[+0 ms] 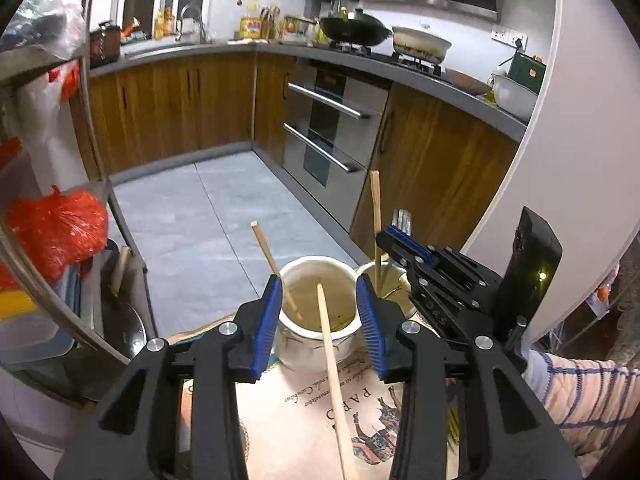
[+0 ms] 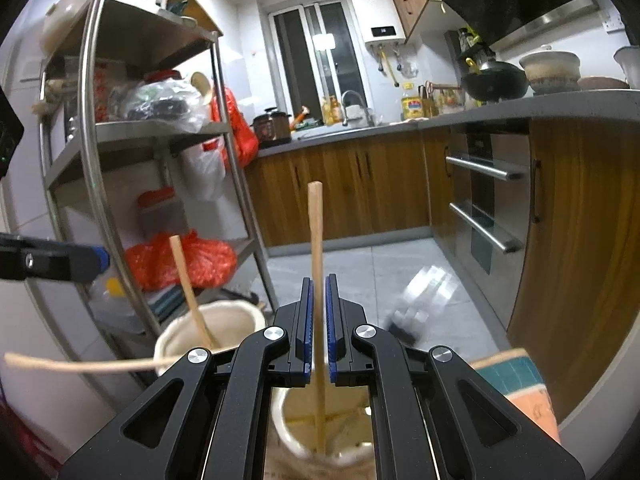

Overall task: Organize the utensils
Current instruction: 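Open the left gripper over the tall pot while the right gripper drops its chopstick in, then move both open grippers back down to the yellow tongs and silver spoon, then close the right gripper on the yellow tongs while the left gripper grasps the silver spoon, then lift the yellow tongs toward the small pot while the left gripper carries the spoon to the tall pot, then open the right gripper over the small pot while the left gripper releases the spoon into the tall pot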

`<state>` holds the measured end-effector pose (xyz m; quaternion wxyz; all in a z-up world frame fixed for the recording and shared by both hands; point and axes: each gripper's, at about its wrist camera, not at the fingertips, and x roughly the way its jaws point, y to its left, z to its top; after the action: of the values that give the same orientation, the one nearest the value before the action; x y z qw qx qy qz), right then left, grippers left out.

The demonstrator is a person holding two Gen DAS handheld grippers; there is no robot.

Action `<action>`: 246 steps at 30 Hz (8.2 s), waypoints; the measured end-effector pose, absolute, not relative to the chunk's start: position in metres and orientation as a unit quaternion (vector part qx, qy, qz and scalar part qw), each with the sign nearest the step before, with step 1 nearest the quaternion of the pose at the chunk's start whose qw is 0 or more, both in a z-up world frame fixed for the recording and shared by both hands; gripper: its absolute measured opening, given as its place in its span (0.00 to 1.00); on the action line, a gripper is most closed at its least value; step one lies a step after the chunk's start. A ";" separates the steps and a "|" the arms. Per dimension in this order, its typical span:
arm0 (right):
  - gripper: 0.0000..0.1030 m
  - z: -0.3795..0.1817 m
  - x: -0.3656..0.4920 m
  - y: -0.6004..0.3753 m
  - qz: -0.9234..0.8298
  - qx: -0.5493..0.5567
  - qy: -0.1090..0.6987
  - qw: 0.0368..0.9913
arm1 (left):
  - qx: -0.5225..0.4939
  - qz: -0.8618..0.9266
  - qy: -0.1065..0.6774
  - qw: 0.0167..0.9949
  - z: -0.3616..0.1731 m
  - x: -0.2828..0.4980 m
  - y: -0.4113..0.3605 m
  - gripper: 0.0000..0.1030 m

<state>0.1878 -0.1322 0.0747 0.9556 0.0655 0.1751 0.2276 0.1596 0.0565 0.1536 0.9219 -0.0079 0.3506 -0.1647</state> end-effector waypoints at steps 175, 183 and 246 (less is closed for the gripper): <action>0.10 0.061 0.071 -0.185 0.290 -0.052 0.280 0.914 | 0.023 -0.146 0.326 0.934 0.033 0.053 0.055 0.03; 0.10 0.101 0.103 -0.177 0.297 0.016 0.205 0.933 | -0.047 -0.143 0.238 0.960 0.089 0.072 0.097 0.03; 0.56 0.113 0.137 -0.187 0.276 0.088 0.207 0.934 | -0.013 -0.135 0.199 0.970 0.145 0.116 0.062 0.36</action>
<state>0.1367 -0.1871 0.1127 0.9343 0.0883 0.2071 0.2764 0.1160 0.0619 0.1448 0.9705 -0.0125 0.1993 -0.1352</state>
